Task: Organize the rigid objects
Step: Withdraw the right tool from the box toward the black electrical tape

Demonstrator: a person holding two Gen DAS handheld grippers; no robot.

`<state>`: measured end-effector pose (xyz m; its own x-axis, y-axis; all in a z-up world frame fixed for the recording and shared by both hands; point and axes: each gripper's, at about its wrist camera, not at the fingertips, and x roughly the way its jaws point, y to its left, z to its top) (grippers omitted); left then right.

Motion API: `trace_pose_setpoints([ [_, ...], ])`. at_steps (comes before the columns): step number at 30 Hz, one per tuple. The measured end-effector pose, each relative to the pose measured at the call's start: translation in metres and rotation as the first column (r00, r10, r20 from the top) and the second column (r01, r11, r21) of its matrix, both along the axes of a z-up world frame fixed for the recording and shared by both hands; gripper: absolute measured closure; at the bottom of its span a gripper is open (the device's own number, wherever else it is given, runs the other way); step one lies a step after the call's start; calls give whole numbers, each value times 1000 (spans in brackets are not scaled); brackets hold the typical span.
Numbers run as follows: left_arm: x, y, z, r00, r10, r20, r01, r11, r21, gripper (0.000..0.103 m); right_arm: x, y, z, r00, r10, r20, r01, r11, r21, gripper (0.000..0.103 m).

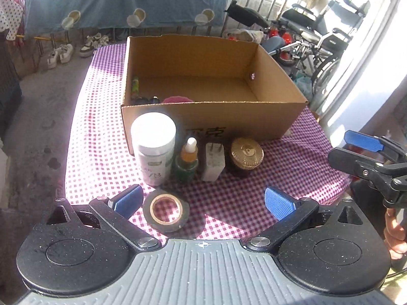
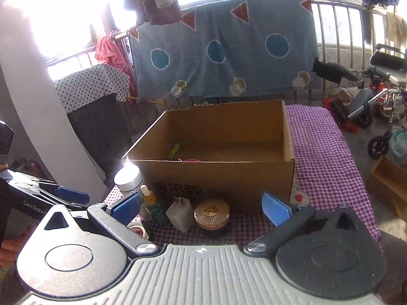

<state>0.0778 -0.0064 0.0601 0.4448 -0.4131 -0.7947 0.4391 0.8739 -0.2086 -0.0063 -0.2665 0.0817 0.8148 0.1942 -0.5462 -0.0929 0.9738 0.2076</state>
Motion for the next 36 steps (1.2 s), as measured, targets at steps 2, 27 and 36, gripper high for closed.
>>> trace_pose_setpoints([
  [2, -2, 10, -4, 1000, 23, -10, -23, 1000, -21, 1, -8, 8, -3, 1000, -27, 7, 27, 999, -45, 0],
  [27, -22, 114, -2, 922, 184, 340, -236, 965, 116, 1, -15, 56, -33, 997, 56, 50, -53, 997, -52, 0],
  [36, -35, 76, -66, 969, -42, 242, -25, 964, 265, 1, 15, 74, -63, 996, 70, -58, -70, 998, -5, 0],
])
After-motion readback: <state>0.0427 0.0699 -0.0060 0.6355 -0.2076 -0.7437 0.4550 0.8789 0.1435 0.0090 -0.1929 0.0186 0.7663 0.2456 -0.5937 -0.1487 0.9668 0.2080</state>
